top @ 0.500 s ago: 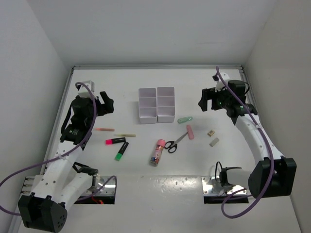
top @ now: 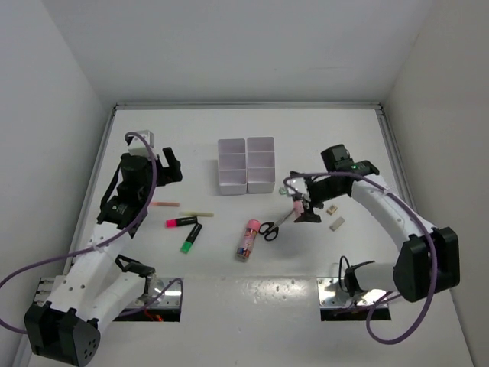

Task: Sort the stationery into containers
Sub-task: Pick up the stationery from the center of the board.

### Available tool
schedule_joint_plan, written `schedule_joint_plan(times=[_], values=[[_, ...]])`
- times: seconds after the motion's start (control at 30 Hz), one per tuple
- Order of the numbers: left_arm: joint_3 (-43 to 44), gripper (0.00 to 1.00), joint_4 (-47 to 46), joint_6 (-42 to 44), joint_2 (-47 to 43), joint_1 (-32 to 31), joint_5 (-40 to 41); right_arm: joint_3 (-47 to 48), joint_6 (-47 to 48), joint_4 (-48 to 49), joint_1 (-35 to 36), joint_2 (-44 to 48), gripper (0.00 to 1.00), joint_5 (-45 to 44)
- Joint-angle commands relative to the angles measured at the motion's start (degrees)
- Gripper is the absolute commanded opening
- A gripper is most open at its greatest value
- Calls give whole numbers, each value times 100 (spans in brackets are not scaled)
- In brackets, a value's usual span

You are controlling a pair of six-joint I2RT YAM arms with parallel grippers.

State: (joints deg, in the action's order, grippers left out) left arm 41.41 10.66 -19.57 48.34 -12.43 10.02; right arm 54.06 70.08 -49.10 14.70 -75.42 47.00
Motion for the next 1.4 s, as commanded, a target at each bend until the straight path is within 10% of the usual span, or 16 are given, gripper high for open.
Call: schedule_joint_plan(times=[0.0, 0.2, 0.73, 1.37], values=[[210, 93, -11, -55, -193, -23, 483, -228, 2246, 11, 655, 106, 93, 327], [263, 93, -11, -55, -88, -23, 430, -678, 2493, 1675, 1851, -235, 89, -832], [315, 93, 103, -3, -17, -23, 606, 359, 2852, 744, 3925, -1616, 76, -1659], [368, 93, 103, -3, -184, -23, 501, 605, 2203, 1263, 4699, -2732, 66, -2687]])
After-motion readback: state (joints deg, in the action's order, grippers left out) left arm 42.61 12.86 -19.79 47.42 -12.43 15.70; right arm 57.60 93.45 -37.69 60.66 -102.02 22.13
